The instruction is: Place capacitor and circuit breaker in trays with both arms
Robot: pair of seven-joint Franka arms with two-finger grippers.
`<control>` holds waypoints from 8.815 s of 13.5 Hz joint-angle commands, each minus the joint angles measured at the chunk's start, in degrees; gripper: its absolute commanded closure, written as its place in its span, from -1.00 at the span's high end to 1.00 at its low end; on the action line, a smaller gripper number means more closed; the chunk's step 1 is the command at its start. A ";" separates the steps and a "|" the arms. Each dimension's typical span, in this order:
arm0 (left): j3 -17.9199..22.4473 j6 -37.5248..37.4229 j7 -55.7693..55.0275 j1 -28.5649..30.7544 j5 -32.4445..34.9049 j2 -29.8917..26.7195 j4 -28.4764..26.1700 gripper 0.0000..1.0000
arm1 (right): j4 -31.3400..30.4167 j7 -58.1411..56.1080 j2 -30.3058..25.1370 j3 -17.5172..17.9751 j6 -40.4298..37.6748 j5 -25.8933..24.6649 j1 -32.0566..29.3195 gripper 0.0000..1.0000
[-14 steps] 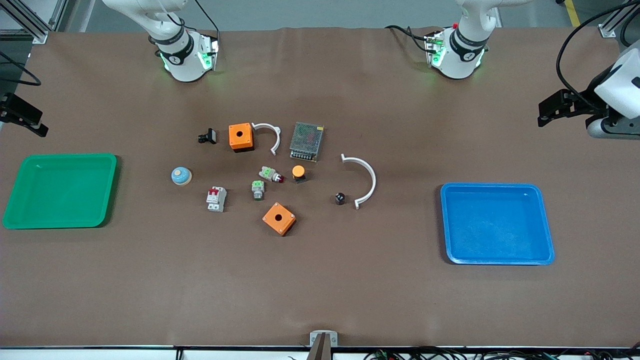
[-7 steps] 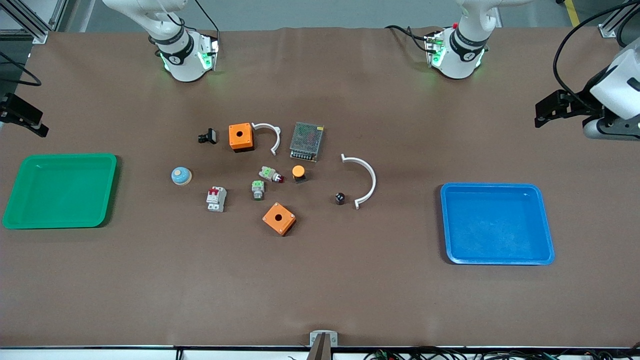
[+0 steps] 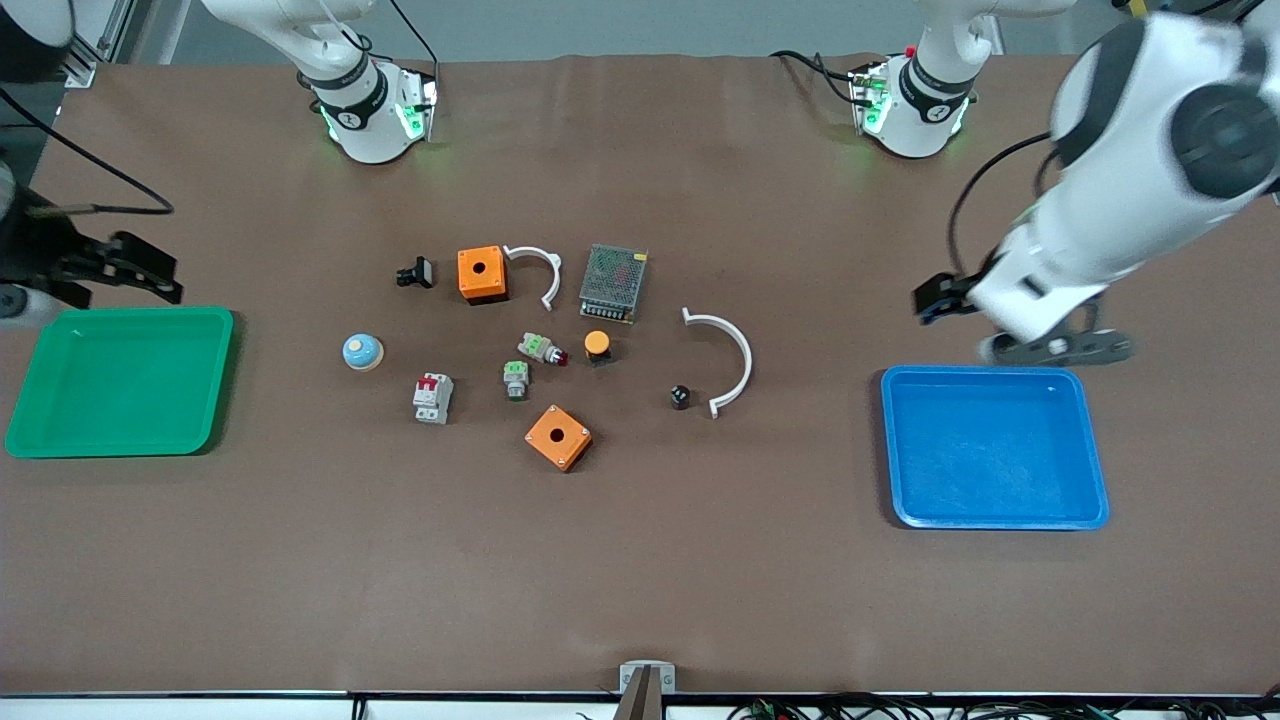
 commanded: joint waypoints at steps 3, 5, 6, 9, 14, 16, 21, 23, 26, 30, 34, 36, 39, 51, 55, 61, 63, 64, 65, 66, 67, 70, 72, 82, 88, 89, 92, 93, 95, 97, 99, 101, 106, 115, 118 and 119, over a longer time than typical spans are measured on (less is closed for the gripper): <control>0.11 6.31 -10.21 -5.54 -0.70 8.30 1.68 1.00 | -0.32 0.45 5.61 -0.31 4.03 1.56 3.60 1.00; 0.20 8.86 -16.63 -8.71 -0.61 12.70 2.47 1.00 | -2.95 0.62 8.60 -0.31 4.90 2.78 4.12 1.00; 0.20 11.14 -19.53 -9.85 -0.52 14.20 2.74 1.00 | -5.75 0.62 9.14 -0.31 7.78 5.75 4.04 1.00; 0.29 16.94 -27.88 -14.24 -0.35 18.33 2.92 1.00 | -15.15 0.71 9.67 -0.40 19.63 7.45 5.52 1.00; 0.64 27.22 -35.63 -18.38 0.01 25.27 4.31 1.00 | -22.21 11.06 14.31 -0.40 33.38 7.54 11.58 1.00; 0.81 29.34 -40.54 -20.05 0.01 28.79 6.77 0.99 | -22.30 11.26 17.39 -0.40 36.45 7.45 11.86 1.00; 0.90 34.89 -47.07 -22.43 -0.08 33.54 7.58 0.67 | -23.70 11.43 21.01 -0.40 39.62 7.19 12.04 1.00; 0.90 35.33 -49.07 -22.78 -0.17 34.60 7.49 0.59 | -24.76 11.43 21.70 -0.40 42.25 7.19 12.04 1.00; 0.99 35.33 -50.59 -22.96 0.09 35.30 7.49 0.57 | -24.76 11.61 22.76 -0.31 43.14 7.54 12.21 0.99; 0.99 35.85 -50.67 -22.96 0.53 35.83 7.49 0.38 | -26.95 14.33 22.68 -0.31 45.50 7.63 14.23 0.81; 0.99 35.86 -52.16 -22.79 0.27 35.48 7.40 -0.34 | -27.14 14.42 22.59 -0.31 45.78 7.63 14.15 -0.20; 0.99 35.86 -53.40 -22.52 0.27 35.13 7.40 -0.77 | -27.14 14.51 22.59 -0.31 45.26 7.63 14.06 -0.57; 1.08 34.98 -55.85 -20.16 0.62 30.23 7.05 -1.00 | -26.70 13.90 20.93 -0.48 42.63 7.63 12.92 -0.75; 0.90 14.77 -17.23 4.79 2.12 15.97 5.04 -1.00 | -12.46 -22.55 14.59 -2.59 18.35 1.56 -21.07 -0.74; 0.90 15.20 -2.20 12.97 2.20 16.58 1.17 -1.00 | -11.93 -24.78 19.15 -2.51 22.75 -4.76 -28.20 -0.73; 0.90 18.70 12.93 21.77 2.20 21.15 -0.94 -1.00 | -12.81 -29.52 26.80 -2.51 29.86 -4.77 -32.78 -0.70; 0.99 21.87 16.11 22.21 2.64 21.85 -3.14 -1.00 | -14.12 -30.40 27.60 -2.51 32.93 -4.68 -33.58 -0.67; 0.99 22.75 16.47 22.74 3.51 22.38 -3.49 -1.00 | -14.74 -30.49 27.69 -2.51 34.25 -4.68 -33.75 -0.67; 0.99 23.72 16.65 23.18 4.48 22.99 -3.76 -1.00 | -14.83 -30.49 27.95 -2.51 35.31 -4.68 -33.84 -0.67; 0.99 24.42 16.65 23.18 4.58 23.87 -3.76 -1.00 | -14.83 -30.49 28.12 -2.51 35.84 -4.59 -34.19 -0.66; 0.99 24.87 16.65 23.18 4.58 24.66 -3.76 -0.99 | -14.83 -30.49 28.21 -2.42 36.63 -4.42 -34.37 -0.65; 0.99 25.66 16.65 22.75 4.67 26.16 -3.67 -0.93 | -15.09 -30.49 28.83 -2.42 38.13 -4.24 -34.55 -0.52; 0.99 25.66 16.65 22.66 4.75 26.43 -3.50 -0.47 | -15.01 -30.49 28.83 -2.42 38.13 -4.15 -34.54 0.56; 0.11 23.21 15.50 20.11 4.67 12.91 -0.87 1.00 | -14.13 -22.01 8.82 -1.36 19.10 -2.14 -27.01 0.99; -2.52 7.24 15.94 20.28 3.35 -2.02 0.98 1.00 | -14.48 -4.86 -1.66 -1.28 8.08 -1.69 -11.37 0.99; -2.70 4.33 16.03 20.28 3.35 -4.31 0.90 1.00 | -14.48 -3.17 -2.28 -1.28 7.99 -1.52 -9.95 0.99; -2.97 -2.09 16.74 20.11 1.51 -9.59 0.64 1.00 | -14.39 -1.05 -3.95 -1.28 7.63 2.69 -6.60 0.99; -2.70 -3.16 16.74 19.32 1.07 -11.96 -0.50 1.00 | -14.22 -0.52 -4.39 -1.28 7.63 3.23 -6.07 1.00; -1.91 -8.87 16.56 17.04 0.62 -16.18 -3.14 1.00 | -14.22 1.66 -6.32 -1.28 7.37 3.23 -4.23 1.00; 6.57 -9.75 17.00 10.13 0.10 -16.64 -3.23 1.00 | -13.87 3.43 -7.38 -1.28 6.41 3.14 -2.82 1.00; 7.41 -10.28 17.00 10.00 -0.43 -17.42 -3.23 1.00 | -11.68 3.44 -7.65 -1.45 4.57 3.14 -2.99 1.00; 7.76 -10.99 16.74 10.09 -2.36 -18.13 -3.41 1.00 | -10.26 3.35 -7.65 -1.54 2.98 3.06 -3.17 1.00; 7.32 -11.52 15.95 9.65 -2.37 -17.43 -2.62 1.00 | -9.74 2.91 -8.09 -1.89 2.98 2.70 -3.61 1.00; 5.91 -11.52 16.21 9.56 -0.61 -15.50 0.02 1.00 | -1.57 3.00 -7.21 -1.98 0.79 2.26 -5.72 1.00; 5.91 -11.52 15.95 9.47 -0.61 -15.41 0.71 1.00 | -1.03 2.91 -7.12 -1.98 -0.71 1.57 -5.72 1.00; 6.00 -11.52 16.03 9.56 -0.61 -14.45 2.29 1.00 | -1.03 2.91 -7.12 -1.98 -0.72 1.21 -5.63 1.00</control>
